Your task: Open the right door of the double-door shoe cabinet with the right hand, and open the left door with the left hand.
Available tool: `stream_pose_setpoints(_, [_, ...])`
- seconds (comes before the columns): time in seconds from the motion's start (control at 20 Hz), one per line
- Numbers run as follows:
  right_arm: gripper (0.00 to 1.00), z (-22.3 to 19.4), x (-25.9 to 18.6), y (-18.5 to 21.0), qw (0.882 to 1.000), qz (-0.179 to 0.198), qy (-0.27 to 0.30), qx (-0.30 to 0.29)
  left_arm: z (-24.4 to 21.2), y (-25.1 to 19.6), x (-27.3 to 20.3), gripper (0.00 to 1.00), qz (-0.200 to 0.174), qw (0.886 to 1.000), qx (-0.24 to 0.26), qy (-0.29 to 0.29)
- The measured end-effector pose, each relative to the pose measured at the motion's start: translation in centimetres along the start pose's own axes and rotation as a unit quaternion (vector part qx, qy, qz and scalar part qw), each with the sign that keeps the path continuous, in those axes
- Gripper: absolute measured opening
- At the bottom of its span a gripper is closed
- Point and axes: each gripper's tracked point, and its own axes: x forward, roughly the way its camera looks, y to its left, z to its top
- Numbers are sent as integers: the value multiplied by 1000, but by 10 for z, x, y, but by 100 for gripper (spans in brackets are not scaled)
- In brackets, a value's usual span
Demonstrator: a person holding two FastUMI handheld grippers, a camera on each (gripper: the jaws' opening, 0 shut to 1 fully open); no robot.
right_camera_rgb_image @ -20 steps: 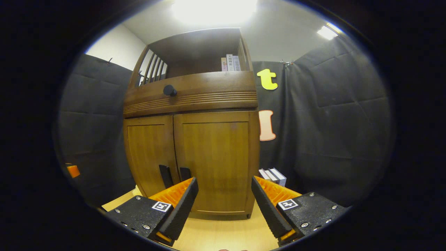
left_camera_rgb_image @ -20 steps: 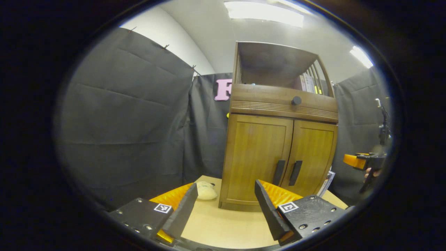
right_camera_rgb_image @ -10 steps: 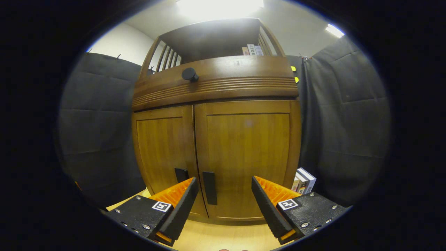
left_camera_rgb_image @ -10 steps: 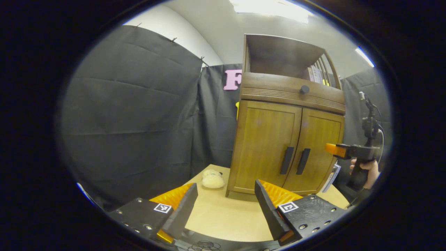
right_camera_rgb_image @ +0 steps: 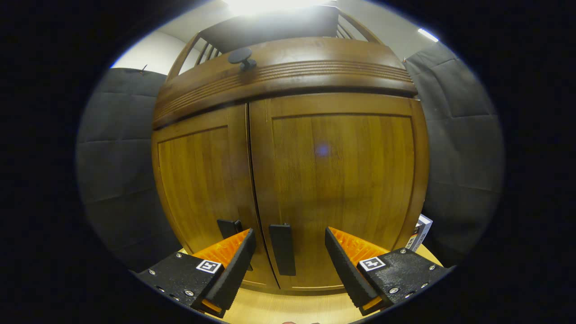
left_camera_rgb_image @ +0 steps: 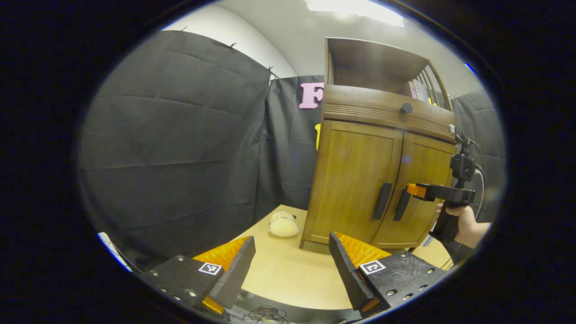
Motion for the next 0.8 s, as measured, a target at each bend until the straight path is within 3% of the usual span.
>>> stream_pose_setpoints(0.05, [92, -6, 4, 2, 1000, 0, 5, 0, -2, 1, 2, 99, 4, 1000, 0, 3])
stream_pose_setpoints(0.1, [95, -11, 7, 2, 1000, -1, 10, -1, -2, 2, 3, 99, 8, 1000, 0, 4])
stream_pose_setpoints(0.2, [95, -18, 16, 0, 1000, -4, 17, -2, -2, 2, 4, 89, 17, 1000, 0, 8])
stream_pose_setpoints(0.45, [94, -33, 41, 3, 999, -5, 34, 0, -1, 3, 6, 89, 33, 999, 3, 12])
stream_pose_setpoints(0.6, [80, -33, 45, 10, 999, -3, 43, -2, 0, 3, 7, 94, 38, 999, 5, 13])
stream_pose_setpoints(0.8, [45, -35, 43, 22, 999, 1, 51, 2, -1, -2, 17, 94, 40, 999, 10, 13])
